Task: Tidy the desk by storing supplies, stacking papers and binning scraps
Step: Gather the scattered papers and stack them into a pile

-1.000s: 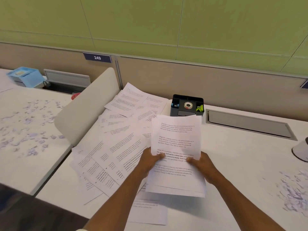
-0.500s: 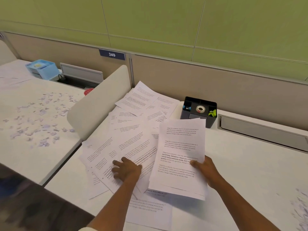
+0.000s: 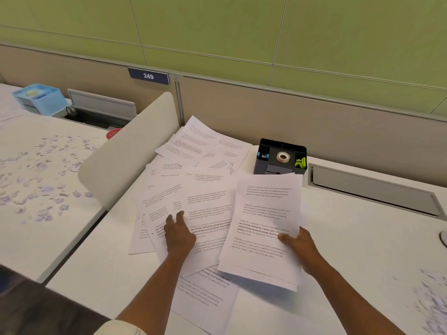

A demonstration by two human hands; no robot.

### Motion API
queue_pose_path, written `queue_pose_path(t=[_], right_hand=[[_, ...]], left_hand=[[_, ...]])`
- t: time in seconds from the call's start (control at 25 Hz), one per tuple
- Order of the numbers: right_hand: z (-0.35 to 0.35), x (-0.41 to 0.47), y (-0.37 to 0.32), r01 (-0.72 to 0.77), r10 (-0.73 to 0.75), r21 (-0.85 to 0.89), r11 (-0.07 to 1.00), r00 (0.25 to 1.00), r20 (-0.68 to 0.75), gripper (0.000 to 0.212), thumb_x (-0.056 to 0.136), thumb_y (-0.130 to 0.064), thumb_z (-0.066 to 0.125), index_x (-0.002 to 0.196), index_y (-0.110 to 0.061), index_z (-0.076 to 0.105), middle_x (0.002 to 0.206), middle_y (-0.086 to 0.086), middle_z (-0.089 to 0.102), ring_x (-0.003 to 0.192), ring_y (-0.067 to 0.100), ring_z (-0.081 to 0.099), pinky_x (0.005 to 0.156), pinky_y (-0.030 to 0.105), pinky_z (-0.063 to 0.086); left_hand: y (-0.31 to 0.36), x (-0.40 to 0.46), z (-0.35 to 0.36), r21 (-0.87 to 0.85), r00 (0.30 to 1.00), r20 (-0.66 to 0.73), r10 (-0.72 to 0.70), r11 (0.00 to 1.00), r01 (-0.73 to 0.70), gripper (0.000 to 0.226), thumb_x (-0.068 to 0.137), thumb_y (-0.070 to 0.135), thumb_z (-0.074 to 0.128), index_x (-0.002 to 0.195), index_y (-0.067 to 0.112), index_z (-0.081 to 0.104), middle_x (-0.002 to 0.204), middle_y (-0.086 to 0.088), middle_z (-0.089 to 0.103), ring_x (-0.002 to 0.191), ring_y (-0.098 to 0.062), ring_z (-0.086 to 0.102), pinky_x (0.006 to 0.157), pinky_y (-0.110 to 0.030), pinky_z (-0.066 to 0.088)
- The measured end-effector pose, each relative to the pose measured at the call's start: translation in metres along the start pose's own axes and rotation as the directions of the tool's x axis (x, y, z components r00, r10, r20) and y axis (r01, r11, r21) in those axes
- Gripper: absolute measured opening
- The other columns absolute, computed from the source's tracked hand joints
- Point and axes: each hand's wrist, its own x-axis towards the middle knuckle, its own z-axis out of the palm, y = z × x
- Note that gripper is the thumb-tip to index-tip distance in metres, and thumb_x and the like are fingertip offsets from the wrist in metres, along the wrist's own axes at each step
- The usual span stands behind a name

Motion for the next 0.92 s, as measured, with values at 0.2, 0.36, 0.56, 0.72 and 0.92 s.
queue_pose_path(t=[0.2,0.36,0.56,0.72,0.92], right_hand=[[-0.002,0.008,0.002,-0.012,0.012,-0.006,1.000,1.000,-0.019,0.036,0.087,-0.007,0.071,0.122,-0.014,0.063,0.108,0.003,0.075,0.097,0.025,0.073,0.090,0.049,0.057],[-0.003,0.015,0.006,-0.034,0.033,-0.015,0.999,0.999,-0.034,0.034,0.088,-0.006,0.070,0.121,-0.013,0.064,0.109,0.005,0.075,0.098,0.028,0.072,0.092,0.052,0.055],[-0.005,0.019,0.005,-0.046,0.046,-0.013,0.999,0.998,-0.048,0.034,0.089,-0.006,0.069,0.121,-0.011,0.063,0.110,0.008,0.074,0.098,0.031,0.071,0.092,0.054,0.055],[-0.008,0.018,0.004,-0.044,0.044,0.007,0.999,0.998,-0.048,0.034,0.089,-0.005,0.069,0.122,-0.012,0.063,0.111,0.008,0.074,0.099,0.032,0.071,0.093,0.054,0.054],[-0.011,0.015,0.000,-0.035,0.037,0.027,0.999,0.997,-0.061,0.035,0.089,-0.005,0.069,0.123,-0.011,0.062,0.112,0.009,0.073,0.100,0.033,0.071,0.093,0.055,0.054]], left_hand=[[0.016,0.001,0.010,0.175,0.975,-0.044,-0.219,0.959,0.223,0.116,0.073,0.069,0.071,0.152,0.005,0.015,0.145,-0.025,0.034,0.132,-0.040,0.041,0.109,-0.047,0.036],[0.032,0.016,0.011,0.167,0.954,0.016,-0.300,0.941,0.293,0.131,0.066,0.062,0.082,0.154,0.003,0.005,0.144,-0.025,0.032,0.128,-0.039,0.046,0.107,-0.046,0.040],[0.035,0.024,0.010,0.035,0.945,0.088,-0.314,0.950,0.312,0.129,0.068,0.043,0.088,0.154,0.007,-0.001,0.144,-0.022,0.038,0.122,-0.036,0.056,0.105,-0.049,0.041],[0.032,0.023,0.009,-0.139,0.976,0.034,-0.213,0.966,0.216,0.107,0.081,0.025,0.079,0.156,0.014,0.004,0.123,-0.017,0.063,0.110,-0.037,0.065,0.092,-0.047,0.052],[0.034,0.027,-0.004,-0.485,0.975,0.085,-0.203,0.847,0.218,0.058,0.081,0.015,0.080,0.132,0.006,0.054,0.121,-0.017,0.068,0.106,-0.037,0.066,0.093,-0.048,0.056]])
